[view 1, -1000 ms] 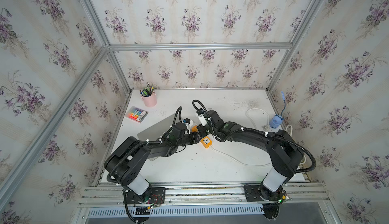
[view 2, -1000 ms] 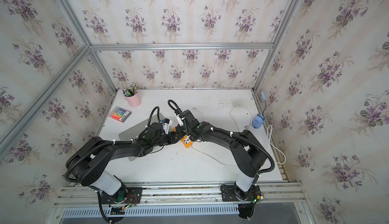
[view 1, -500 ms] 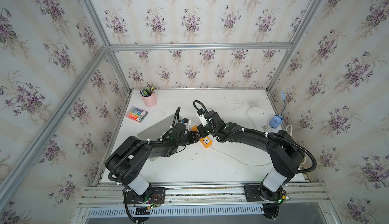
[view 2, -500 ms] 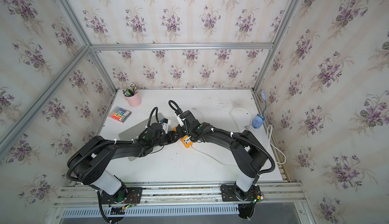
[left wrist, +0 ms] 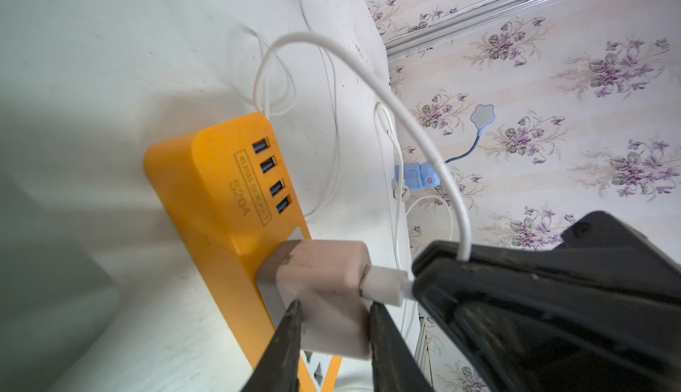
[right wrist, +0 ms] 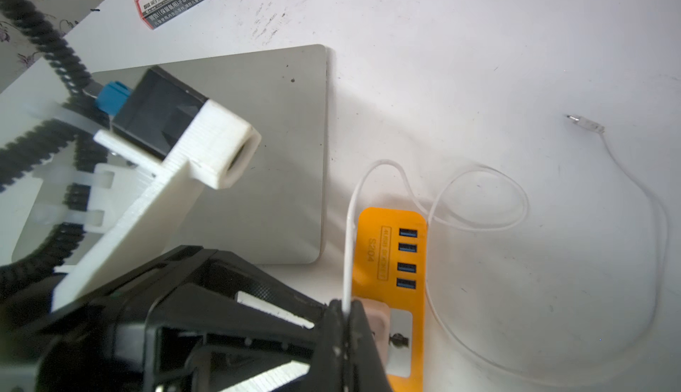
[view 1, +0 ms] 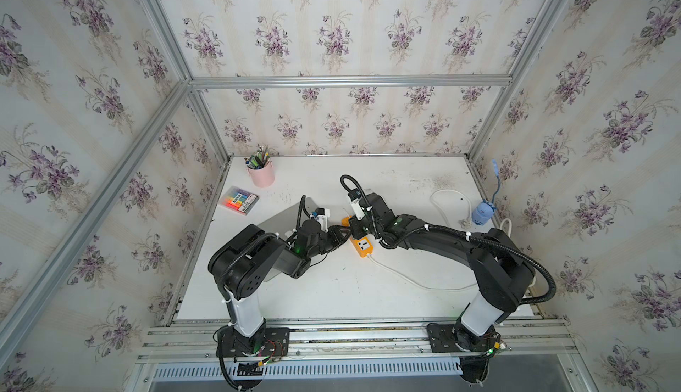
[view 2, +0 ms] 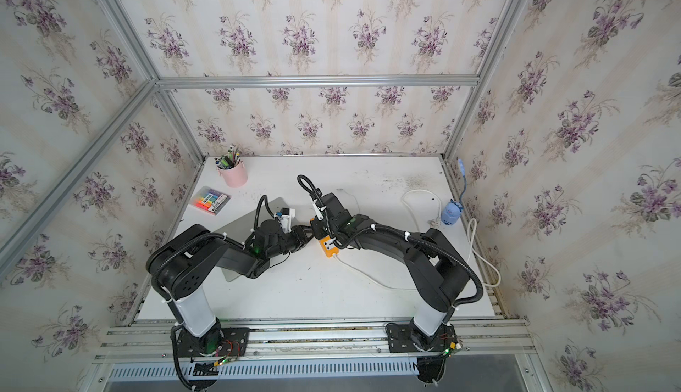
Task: Unplug the laptop charger
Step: Remove the charging cable from the plug.
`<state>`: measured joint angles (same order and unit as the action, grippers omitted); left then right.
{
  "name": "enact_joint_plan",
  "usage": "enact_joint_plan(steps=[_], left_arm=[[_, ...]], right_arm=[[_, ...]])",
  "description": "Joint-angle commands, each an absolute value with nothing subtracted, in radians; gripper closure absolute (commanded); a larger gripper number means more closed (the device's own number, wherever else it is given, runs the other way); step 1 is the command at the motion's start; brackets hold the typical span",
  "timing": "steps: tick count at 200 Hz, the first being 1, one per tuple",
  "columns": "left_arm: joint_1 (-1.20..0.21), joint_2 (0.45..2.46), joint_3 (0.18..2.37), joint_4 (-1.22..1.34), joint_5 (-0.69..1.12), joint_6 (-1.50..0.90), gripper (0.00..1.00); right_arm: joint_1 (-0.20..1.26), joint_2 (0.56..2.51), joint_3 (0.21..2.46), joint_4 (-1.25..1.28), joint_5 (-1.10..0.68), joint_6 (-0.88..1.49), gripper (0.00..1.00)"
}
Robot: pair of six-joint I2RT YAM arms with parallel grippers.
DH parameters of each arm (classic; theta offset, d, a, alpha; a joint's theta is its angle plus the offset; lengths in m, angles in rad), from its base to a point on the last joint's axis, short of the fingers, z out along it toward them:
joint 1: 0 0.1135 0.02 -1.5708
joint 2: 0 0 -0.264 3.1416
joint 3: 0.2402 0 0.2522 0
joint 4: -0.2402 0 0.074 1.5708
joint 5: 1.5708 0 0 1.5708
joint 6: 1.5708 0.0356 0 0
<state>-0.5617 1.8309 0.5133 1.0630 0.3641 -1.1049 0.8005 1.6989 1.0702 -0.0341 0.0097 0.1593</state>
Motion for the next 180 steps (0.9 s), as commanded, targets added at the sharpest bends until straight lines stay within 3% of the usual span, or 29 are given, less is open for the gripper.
enact_joint_plan(steps=[1,85,180], left_arm=[[-0.56,1.848,0.495,0.905,0.311,-1.145,0.7],[-0.584,1.681,0.637,0.265,0.182,-0.875,0.67],[-0.599,1.8,0.652,0.257,0.195,-0.95,0.67]], right_arm=[[0.806,1.698,1.078,-0.099,-0.041,0.169,0.98],[0.805,1.694,1.1,-0.095,-0.049,0.159,0.99],[0.743,1.638,1.06,0.0,-0.205,0.225,1.0]])
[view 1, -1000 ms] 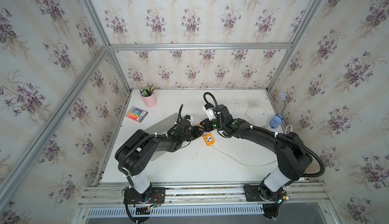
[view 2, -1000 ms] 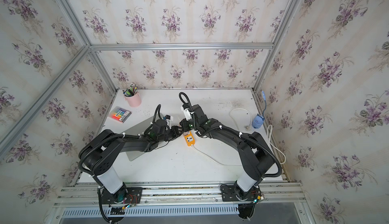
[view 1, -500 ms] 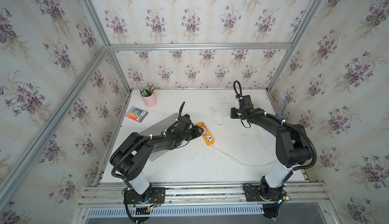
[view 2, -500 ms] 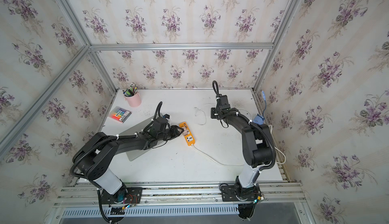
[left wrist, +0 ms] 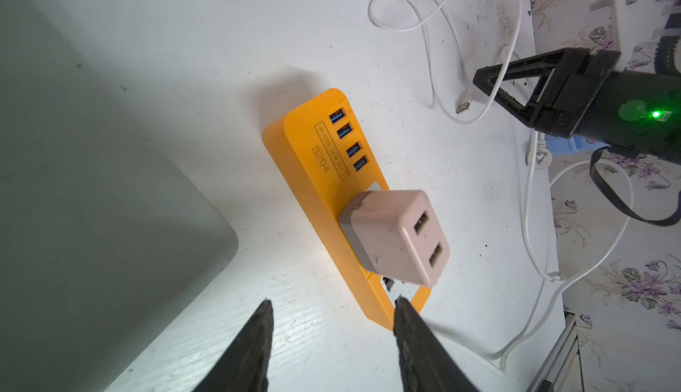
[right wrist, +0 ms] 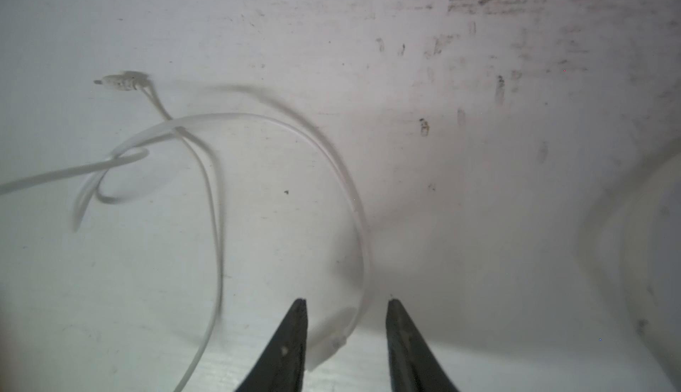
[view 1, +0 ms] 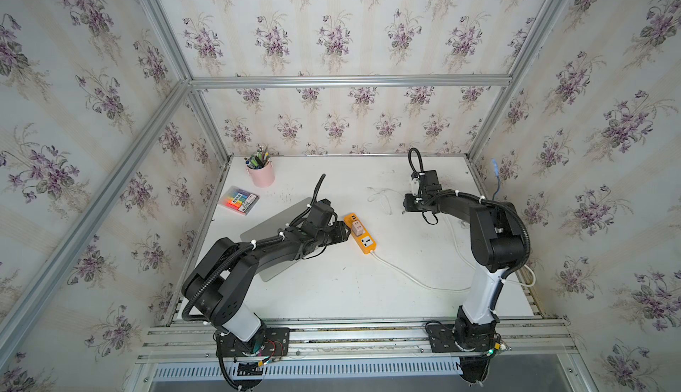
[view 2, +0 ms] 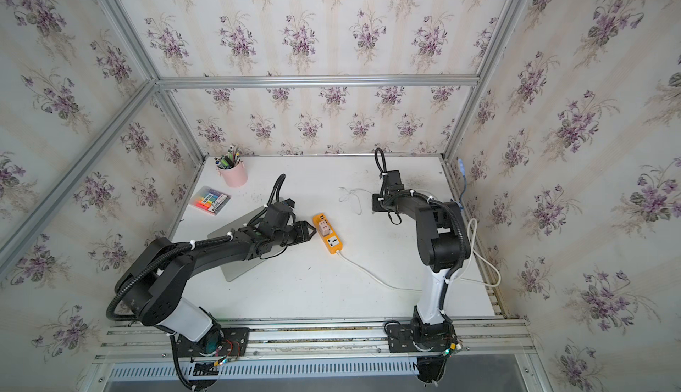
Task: Unplug the laptop charger
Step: Remove the plug from the socket.
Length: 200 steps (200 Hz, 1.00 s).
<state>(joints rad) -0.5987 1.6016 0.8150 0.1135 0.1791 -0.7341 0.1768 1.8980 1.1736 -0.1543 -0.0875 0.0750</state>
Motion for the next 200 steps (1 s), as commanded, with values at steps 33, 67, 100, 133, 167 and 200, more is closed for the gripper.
enact_joint_plan(steps=[33,67,100,133,167,200], left_arm=[[-0.552,1.642,0.953,-0.024,0.131,-0.615,0.47],[-0.5,1.757,1.073,-0.062,0.242,-0.606,0.71],[-0.485,1.845,1.103,0.01,0.358,-0.647,0.91],[-0.485,1.886,1.079,0.107,0.398,-0.681,0.94],[-0.484,1.915,1.074,0.141,0.423,-0.698,0.94],[-0.484,1.919,1.063,0.143,0.406,-0.703,0.94]], right_arm=[[0.408,1.603,1.097,-0.155,-0.007,0.045,0.44],[0.591,1.572,1.081,-0.133,-0.083,0.125,0.4],[0.658,1.625,1.056,-0.1,-0.102,0.159,0.38],[0.722,1.644,1.057,-0.093,-0.051,0.166,0.34],[0.729,1.683,1.084,-0.127,-0.033,0.16,0.34],[0.764,1.729,1.112,-0.161,0.044,0.152,0.36]])
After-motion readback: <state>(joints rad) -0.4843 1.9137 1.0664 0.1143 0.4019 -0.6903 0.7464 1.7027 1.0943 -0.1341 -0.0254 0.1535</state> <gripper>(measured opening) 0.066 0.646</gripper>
